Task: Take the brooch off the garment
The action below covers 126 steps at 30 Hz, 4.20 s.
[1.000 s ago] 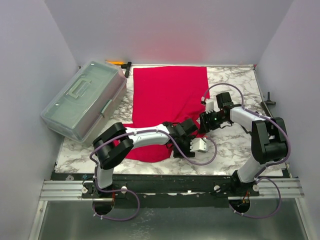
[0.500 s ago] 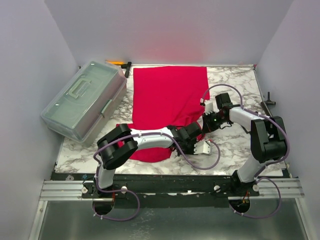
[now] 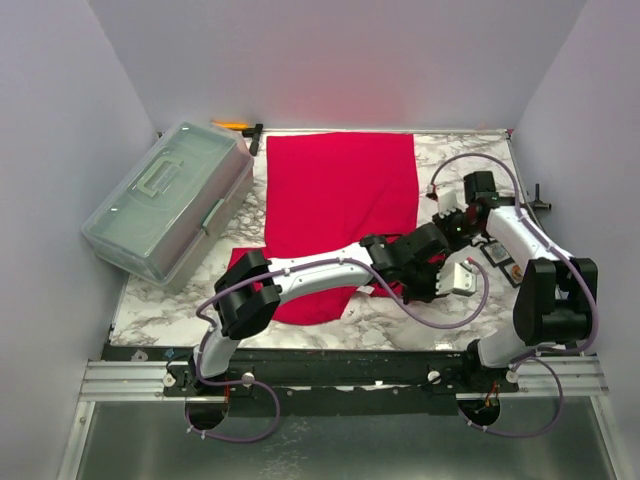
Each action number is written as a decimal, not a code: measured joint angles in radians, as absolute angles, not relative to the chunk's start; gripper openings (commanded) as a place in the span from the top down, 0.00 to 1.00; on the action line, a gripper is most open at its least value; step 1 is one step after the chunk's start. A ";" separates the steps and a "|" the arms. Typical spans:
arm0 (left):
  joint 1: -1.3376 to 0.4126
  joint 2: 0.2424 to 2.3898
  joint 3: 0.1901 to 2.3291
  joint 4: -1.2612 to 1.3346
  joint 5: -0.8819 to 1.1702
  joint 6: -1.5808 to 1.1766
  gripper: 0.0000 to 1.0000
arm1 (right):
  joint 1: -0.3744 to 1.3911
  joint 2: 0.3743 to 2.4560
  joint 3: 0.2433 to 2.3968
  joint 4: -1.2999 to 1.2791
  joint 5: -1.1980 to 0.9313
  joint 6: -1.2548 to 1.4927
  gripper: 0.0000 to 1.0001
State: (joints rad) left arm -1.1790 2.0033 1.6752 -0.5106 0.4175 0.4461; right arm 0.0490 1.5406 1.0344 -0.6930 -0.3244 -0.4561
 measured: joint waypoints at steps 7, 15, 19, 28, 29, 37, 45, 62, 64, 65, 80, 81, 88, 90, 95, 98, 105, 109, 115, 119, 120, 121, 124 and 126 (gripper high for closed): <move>-1.211 2.115 1.813 -0.509 0.446 0.428 1.00 | -0.075 1.539 1.080 -0.794 -0.292 -0.559 0.99; -1.241 2.191 1.902 -0.498 0.455 0.409 0.85 | -0.081 1.539 1.077 -0.810 -0.226 -0.633 0.99; -1.255 2.194 1.907 -0.504 0.499 0.384 0.93 | -0.084 1.539 1.076 -0.739 -0.184 -0.656 0.99; -1.274 2.199 1.928 -0.503 0.560 0.327 0.45 | -0.093 1.555 1.076 -0.674 -0.147 -0.668 0.65; -1.274 2.199 1.932 -0.502 0.563 0.321 0.42 | -0.093 1.557 1.077 -0.675 -0.147 -0.669 0.57; -1.203 2.079 1.760 -0.524 0.595 0.299 0.39 | -0.094 1.539 1.123 -0.706 -0.190 -0.648 0.43; -0.886 1.694 1.415 -0.643 0.617 0.348 0.43 | -0.052 1.400 1.121 -0.807 -0.461 -0.628 0.51; -0.569 1.396 0.884 -0.730 0.638 0.602 0.49 | 0.631 1.223 0.665 -0.523 -0.438 -0.522 0.54; -0.569 1.391 0.883 -0.724 0.638 0.606 0.49 | 0.660 1.244 0.656 -0.494 -0.410 -0.515 0.54; -0.569 1.391 0.883 -0.719 0.638 0.606 0.49 | 0.669 1.256 0.655 -0.480 -0.399 -0.512 0.54; -0.547 1.388 0.883 -0.696 0.637 0.603 0.51 | 0.721 1.350 0.680 -0.501 -0.290 -0.562 0.99; -0.538 1.388 0.883 -0.697 0.637 0.603 0.51 | 0.721 1.341 0.688 -0.531 -0.290 -0.575 1.00; -0.500 1.384 0.883 -0.698 0.637 0.607 0.51 | 0.721 1.191 0.731 -0.710 -0.317 -0.659 0.99; -0.493 1.383 0.883 -0.701 0.637 0.612 0.48 | 0.721 1.180 0.752 -0.751 -0.335 -0.677 0.72; -0.483 1.383 0.894 -0.727 0.633 0.628 0.45 | 0.721 1.171 0.755 -0.825 -0.360 -0.705 0.50; -0.476 1.383 0.907 -0.747 0.620 0.640 0.45 | 0.721 1.146 0.757 -0.843 -0.358 -0.693 0.46; -0.466 1.395 0.907 -0.720 0.509 0.635 0.50 | 0.694 1.122 0.773 -0.741 -0.251 -0.600 0.39; -0.485 1.452 0.898 -0.647 0.423 0.613 0.51 | 0.532 1.243 0.777 -0.645 -0.224 -0.568 0.39; -0.537 1.524 0.849 -0.599 0.311 0.620 0.52 | 0.445 1.359 0.754 -0.591 -0.184 -0.580 0.39; -0.537 1.505 0.824 -0.600 0.281 0.658 0.52 | 0.445 1.360 0.728 -0.602 -0.181 -0.614 0.39; -0.537 1.496 0.815 -0.604 0.277 0.672 0.52 | 0.445 1.360 0.722 -0.607 -0.181 -0.624 0.39; -0.537 1.488 0.806 -0.606 0.273 0.680 0.52 | 0.445 1.360 0.715 -0.614 -0.181 -0.633 0.39; -0.537 1.455 0.776 -0.623 0.259 0.714 0.48 | 0.445 1.360 0.692 -0.647 -0.182 -0.658 0.39; -0.537 1.437 0.764 -0.636 0.255 0.727 0.43 | 0.445 1.355 0.691 -0.662 -0.187 -0.672 0.39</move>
State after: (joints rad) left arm -0.5369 1.4372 0.7639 -0.6365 0.2546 0.7273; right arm 0.4454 1.3552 0.6907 -0.6624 -0.1867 -0.6720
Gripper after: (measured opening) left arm 0.501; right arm 0.606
